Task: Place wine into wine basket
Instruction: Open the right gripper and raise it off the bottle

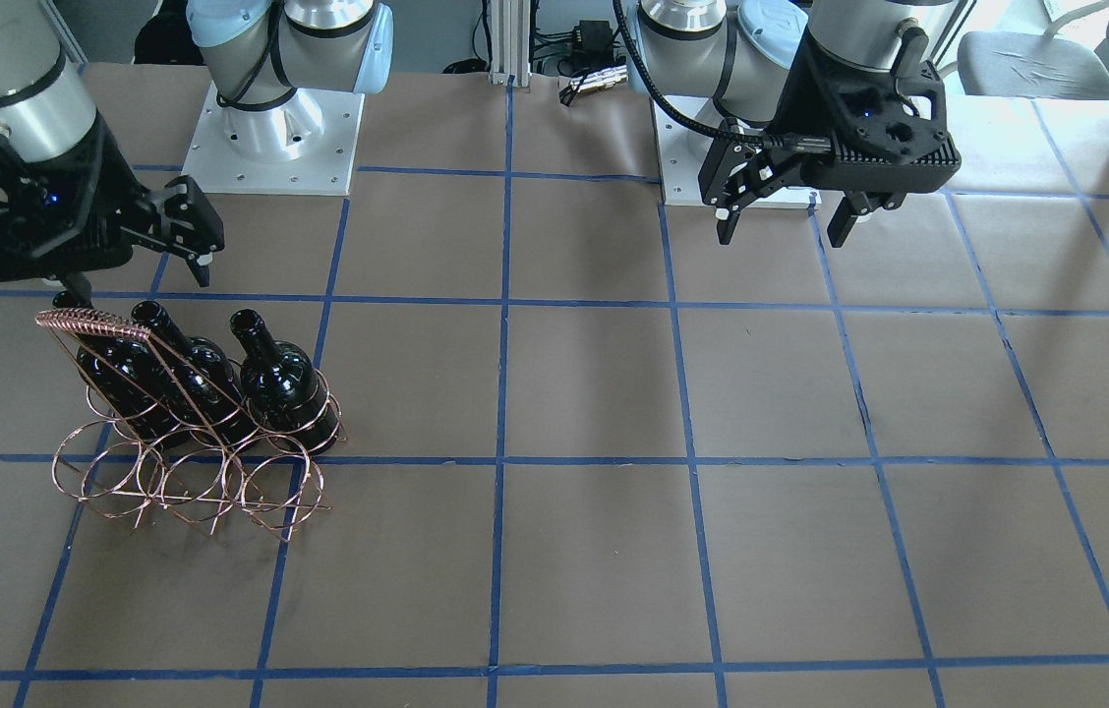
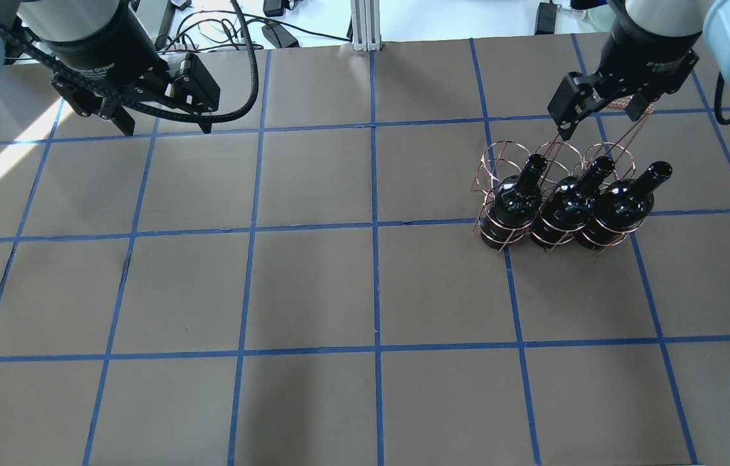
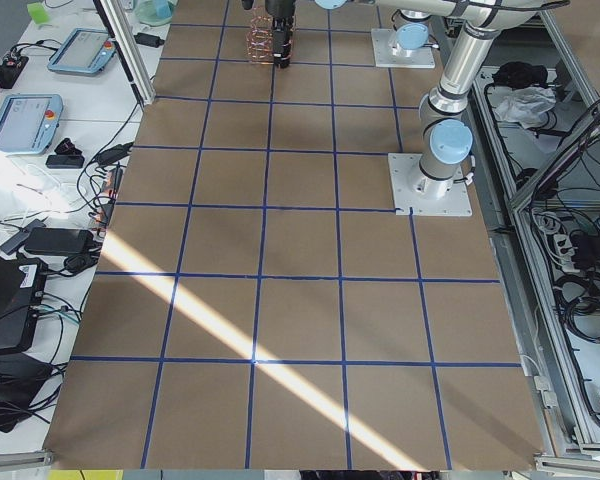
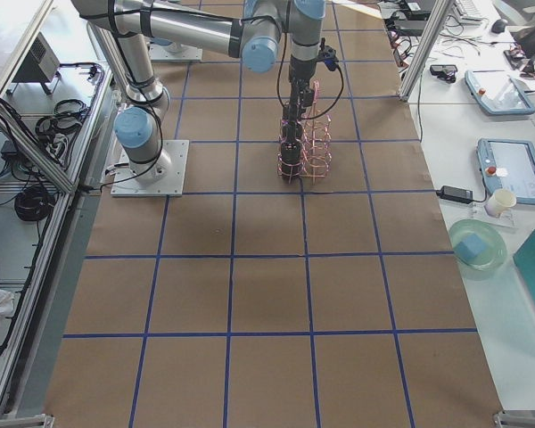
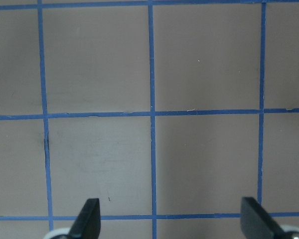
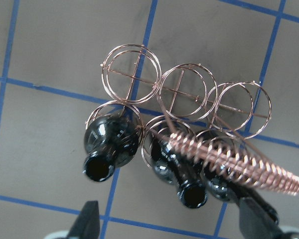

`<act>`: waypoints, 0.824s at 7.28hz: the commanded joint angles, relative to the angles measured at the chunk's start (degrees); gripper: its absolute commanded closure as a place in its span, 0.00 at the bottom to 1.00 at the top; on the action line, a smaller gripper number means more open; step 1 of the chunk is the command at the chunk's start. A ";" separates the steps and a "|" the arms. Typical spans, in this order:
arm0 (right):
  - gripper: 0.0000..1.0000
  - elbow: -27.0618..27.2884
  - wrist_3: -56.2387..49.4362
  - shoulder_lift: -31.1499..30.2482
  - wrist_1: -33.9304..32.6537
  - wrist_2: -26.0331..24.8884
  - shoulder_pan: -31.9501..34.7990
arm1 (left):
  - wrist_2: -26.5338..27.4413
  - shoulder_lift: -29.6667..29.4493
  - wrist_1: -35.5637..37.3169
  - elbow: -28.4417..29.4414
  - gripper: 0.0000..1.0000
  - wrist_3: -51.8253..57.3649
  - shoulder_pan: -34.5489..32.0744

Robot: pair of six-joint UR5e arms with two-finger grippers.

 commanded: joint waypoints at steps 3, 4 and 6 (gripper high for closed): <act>0.00 -2.96 8.00 -2.46 4.85 -0.20 7.26 | 0.34 0.36 -0.26 -0.09 0.00 0.00 -0.12; 0.00 -2.87 7.99 -2.46 4.22 -0.29 7.00 | 0.42 0.63 -1.14 -0.09 0.00 0.00 -0.12; 0.00 -2.17 7.99 -2.72 4.21 -0.03 6.90 | 0.51 0.63 -1.15 -0.09 0.00 0.00 -0.03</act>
